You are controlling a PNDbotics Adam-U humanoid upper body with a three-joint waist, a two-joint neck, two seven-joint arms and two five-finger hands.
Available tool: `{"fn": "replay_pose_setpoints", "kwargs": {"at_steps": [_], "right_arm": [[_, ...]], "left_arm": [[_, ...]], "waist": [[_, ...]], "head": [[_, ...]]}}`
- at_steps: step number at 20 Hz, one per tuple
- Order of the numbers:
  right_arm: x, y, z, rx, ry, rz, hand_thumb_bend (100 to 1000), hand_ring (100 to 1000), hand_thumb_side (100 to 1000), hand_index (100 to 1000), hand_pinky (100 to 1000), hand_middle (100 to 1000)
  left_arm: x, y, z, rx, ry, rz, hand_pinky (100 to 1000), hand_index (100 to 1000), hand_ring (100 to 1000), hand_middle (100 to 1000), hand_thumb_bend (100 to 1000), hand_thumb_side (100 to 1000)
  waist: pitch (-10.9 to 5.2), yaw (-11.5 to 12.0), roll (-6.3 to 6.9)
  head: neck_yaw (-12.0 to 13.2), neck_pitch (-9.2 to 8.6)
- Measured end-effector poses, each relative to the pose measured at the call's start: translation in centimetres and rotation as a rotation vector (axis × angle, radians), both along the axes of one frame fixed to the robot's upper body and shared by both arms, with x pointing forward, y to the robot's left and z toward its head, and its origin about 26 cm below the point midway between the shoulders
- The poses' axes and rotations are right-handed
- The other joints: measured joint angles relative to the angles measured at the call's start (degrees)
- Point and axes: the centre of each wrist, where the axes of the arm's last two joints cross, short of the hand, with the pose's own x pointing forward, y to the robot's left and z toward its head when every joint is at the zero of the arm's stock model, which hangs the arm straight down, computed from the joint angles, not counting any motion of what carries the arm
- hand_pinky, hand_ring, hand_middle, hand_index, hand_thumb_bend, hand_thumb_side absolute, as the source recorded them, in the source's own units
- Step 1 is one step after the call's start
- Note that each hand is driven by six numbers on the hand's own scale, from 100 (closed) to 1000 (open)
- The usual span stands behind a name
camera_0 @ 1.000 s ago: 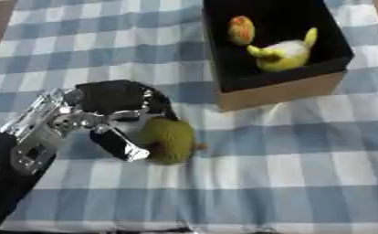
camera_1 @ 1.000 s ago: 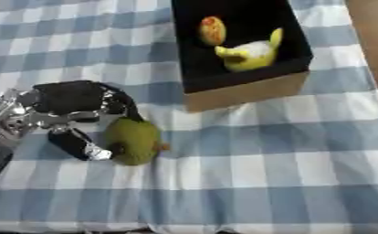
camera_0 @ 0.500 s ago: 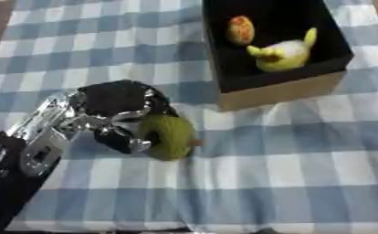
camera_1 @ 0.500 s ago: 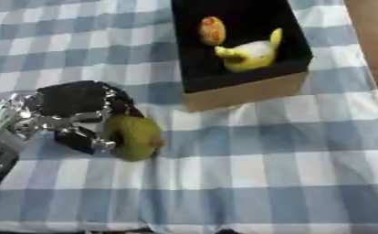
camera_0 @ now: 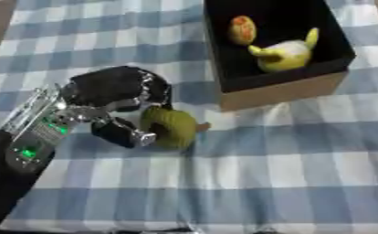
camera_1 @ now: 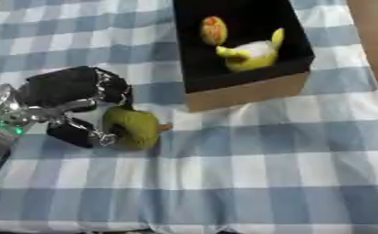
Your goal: Pick up objects on the table and place them in the box.
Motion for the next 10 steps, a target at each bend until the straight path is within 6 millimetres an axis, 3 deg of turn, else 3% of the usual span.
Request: {"fn": "replay_pose_setpoints", "kwargs": {"at_steps": [10], "right_arm": [[0.0, 0.0, 0.0, -0.003, -0.005, -0.005, 100, 1000, 470, 989, 956, 410]], "left_arm": [[-0.8, -1.0, 6.3, -0.195, -0.129, -0.067, 558, 577, 640, 522, 100, 274]], "waist": [[0.0, 0.0, -0.02]], "head": [[-0.5, -1.74]]}}
